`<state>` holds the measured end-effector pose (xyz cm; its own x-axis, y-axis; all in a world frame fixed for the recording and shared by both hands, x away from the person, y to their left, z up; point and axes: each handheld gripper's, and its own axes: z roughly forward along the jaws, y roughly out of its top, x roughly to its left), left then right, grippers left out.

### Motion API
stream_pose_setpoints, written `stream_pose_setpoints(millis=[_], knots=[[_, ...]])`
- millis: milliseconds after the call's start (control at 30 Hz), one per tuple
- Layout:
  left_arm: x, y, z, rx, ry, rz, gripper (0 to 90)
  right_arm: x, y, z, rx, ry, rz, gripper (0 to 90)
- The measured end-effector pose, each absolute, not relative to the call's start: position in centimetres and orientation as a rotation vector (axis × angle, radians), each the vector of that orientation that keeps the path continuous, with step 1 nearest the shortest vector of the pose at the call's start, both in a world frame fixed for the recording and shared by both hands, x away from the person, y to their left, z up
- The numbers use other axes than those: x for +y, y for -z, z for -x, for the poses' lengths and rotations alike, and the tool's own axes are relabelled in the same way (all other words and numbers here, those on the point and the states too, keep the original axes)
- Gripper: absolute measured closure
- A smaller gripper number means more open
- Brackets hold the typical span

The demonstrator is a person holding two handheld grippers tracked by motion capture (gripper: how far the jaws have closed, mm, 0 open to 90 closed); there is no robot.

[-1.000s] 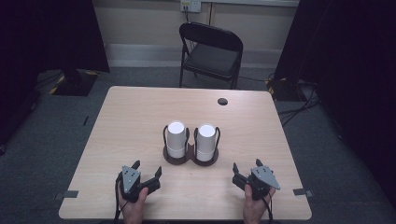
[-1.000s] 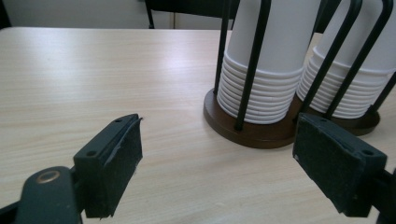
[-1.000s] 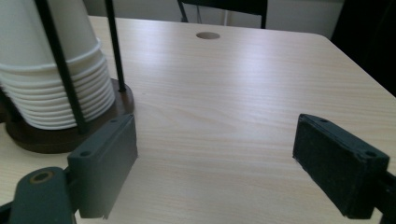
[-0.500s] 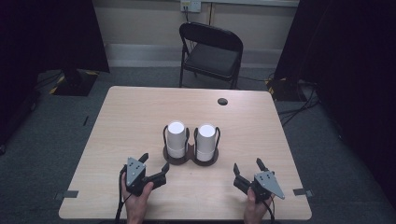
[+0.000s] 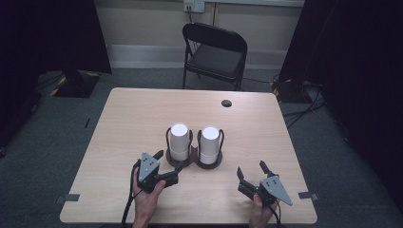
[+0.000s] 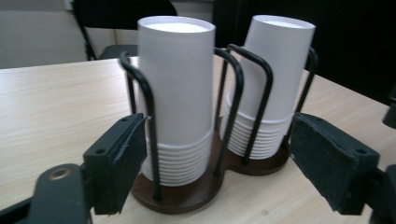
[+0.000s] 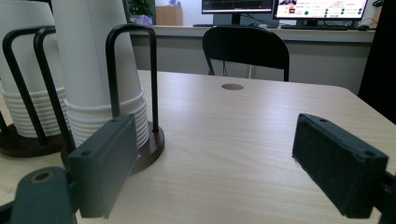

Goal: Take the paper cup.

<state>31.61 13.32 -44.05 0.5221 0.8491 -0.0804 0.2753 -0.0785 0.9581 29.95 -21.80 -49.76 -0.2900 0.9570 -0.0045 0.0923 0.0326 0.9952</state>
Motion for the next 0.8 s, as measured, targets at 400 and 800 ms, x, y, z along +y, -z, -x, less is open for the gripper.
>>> stream_pose_setpoints(millis=[400,800], knots=[[12.0,42.4,-32.6,0.908,-0.627,-1.643,19.4,-21.7,49.6,-30.3,1.481,-1.296,-1.201,14.9],[10.3,40.3,-33.9,0.84,-0.629,-1.648,20.4,-21.7,49.6,-30.3,1.479,-1.298,-1.204,12.9]])
